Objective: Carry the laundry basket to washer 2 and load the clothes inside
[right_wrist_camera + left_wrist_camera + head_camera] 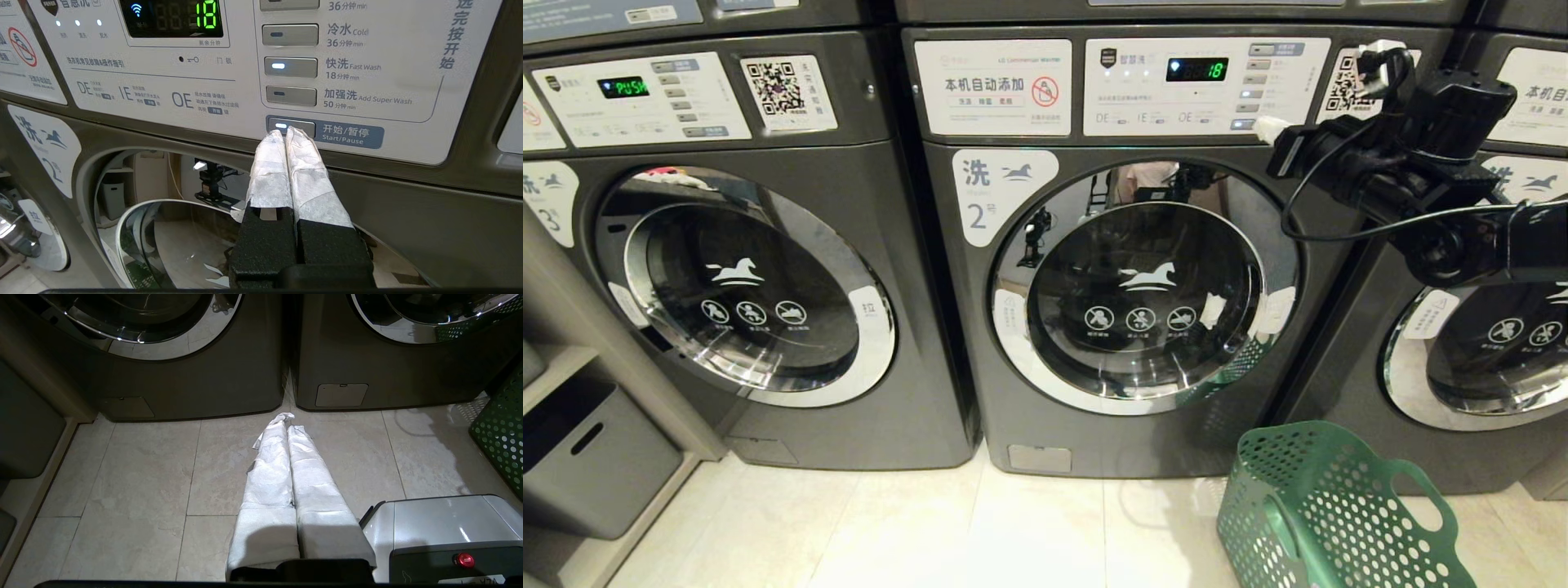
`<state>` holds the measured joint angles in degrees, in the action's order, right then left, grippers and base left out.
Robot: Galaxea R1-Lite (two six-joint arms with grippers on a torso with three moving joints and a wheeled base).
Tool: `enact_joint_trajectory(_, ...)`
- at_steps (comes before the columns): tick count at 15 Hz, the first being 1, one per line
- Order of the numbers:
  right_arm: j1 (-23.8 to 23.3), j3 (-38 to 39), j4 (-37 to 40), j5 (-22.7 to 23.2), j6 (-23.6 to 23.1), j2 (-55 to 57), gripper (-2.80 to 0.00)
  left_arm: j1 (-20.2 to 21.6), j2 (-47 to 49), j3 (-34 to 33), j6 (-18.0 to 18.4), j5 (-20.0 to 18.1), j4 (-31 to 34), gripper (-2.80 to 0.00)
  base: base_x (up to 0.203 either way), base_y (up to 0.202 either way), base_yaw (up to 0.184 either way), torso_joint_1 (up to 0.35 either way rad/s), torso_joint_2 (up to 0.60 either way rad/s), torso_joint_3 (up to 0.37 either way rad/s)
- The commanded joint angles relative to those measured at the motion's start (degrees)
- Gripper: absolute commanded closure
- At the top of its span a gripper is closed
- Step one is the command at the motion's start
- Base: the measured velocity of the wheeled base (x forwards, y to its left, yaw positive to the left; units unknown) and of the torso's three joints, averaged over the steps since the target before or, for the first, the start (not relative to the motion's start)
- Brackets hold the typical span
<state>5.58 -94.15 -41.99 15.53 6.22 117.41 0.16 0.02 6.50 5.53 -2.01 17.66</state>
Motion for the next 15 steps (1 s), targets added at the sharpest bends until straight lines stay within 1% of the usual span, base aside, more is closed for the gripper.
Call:
enact_joint_trajectory(1, -0.04, -0.15, -0.61, 0.03, 0.02, 0.89, 0.0, 0.02, -0.11, 0.01, 0.0, -0.01, 0.09, 0.0, 0.0, 0.0, 0.0, 0.0, 0.0, 0.0)
enact_joint_trajectory(11, -0.19, -2.24, -2.13, 0.2, 0.02, 3.03, 0.0, -0.04, -0.11, 0.01, 0.09, -0.01, 0.09, 0.0, 0.0, 0.0, 0.0, 0.0, 0.0, 0.0)
enact_joint_trajectory(15, -0.13, -4.83, -2.31, 0.36, 0.09, 4.32, 0.0, 0.02, -0.07, 0.01, 0.03, -0.01, 0.09, 0.0, 0.0, 0.0, 0.0, 0.0, 0.0, 0.0)
